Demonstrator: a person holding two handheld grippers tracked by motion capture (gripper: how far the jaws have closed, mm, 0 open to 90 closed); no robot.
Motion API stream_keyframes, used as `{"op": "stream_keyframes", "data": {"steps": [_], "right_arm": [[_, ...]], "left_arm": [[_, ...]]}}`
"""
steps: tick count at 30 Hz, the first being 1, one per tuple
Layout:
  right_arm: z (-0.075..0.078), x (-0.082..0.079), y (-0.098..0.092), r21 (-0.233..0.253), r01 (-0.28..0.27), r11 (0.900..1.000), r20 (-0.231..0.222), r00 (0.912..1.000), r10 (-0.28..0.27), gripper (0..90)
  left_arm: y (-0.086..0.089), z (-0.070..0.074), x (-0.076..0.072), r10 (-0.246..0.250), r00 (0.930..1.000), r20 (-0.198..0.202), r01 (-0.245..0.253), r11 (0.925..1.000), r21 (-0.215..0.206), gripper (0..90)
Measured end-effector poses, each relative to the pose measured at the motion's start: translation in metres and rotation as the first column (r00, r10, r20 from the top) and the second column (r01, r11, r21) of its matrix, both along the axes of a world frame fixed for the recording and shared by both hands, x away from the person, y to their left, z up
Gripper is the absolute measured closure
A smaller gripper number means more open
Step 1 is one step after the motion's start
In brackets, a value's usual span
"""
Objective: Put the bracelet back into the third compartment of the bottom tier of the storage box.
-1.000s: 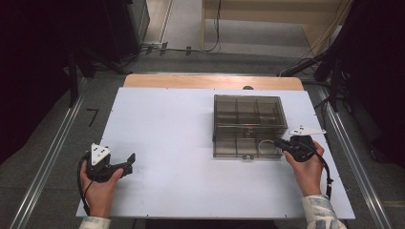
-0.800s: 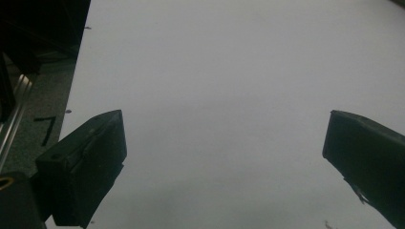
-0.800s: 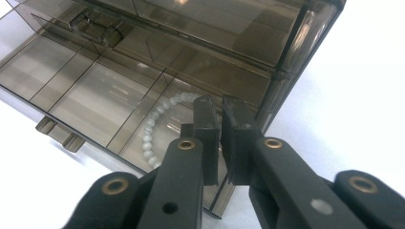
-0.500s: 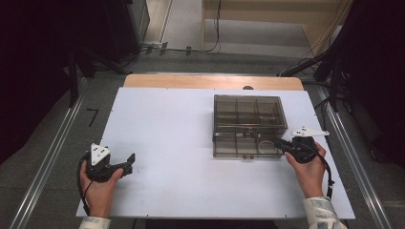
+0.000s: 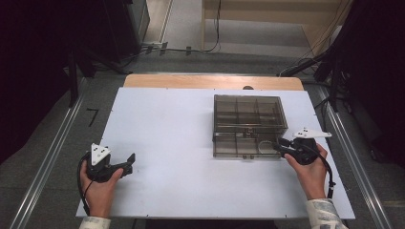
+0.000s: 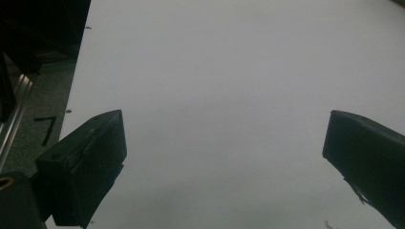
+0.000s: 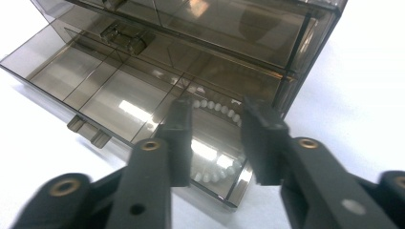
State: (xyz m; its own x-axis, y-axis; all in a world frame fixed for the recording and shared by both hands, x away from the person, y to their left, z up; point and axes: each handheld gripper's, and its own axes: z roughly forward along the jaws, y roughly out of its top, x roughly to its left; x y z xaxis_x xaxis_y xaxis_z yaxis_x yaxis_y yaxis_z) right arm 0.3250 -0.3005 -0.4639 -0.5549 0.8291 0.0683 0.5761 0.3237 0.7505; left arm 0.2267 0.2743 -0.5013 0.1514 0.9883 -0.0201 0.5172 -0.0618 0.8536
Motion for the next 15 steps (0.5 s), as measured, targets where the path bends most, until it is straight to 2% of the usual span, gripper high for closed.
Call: {"op": "stream_keyframes", "data": {"steps": [15], "right_arm": [[-0.0001,-0.0016,-0.0005,0.014,-0.001,1.0,0.002,1.0,0.001,38.6]], "left_arm": [[0.0,-0.0001,0.0,0.002,1.0,0.001,-0.002,1.0,0.001,1.6]]}}
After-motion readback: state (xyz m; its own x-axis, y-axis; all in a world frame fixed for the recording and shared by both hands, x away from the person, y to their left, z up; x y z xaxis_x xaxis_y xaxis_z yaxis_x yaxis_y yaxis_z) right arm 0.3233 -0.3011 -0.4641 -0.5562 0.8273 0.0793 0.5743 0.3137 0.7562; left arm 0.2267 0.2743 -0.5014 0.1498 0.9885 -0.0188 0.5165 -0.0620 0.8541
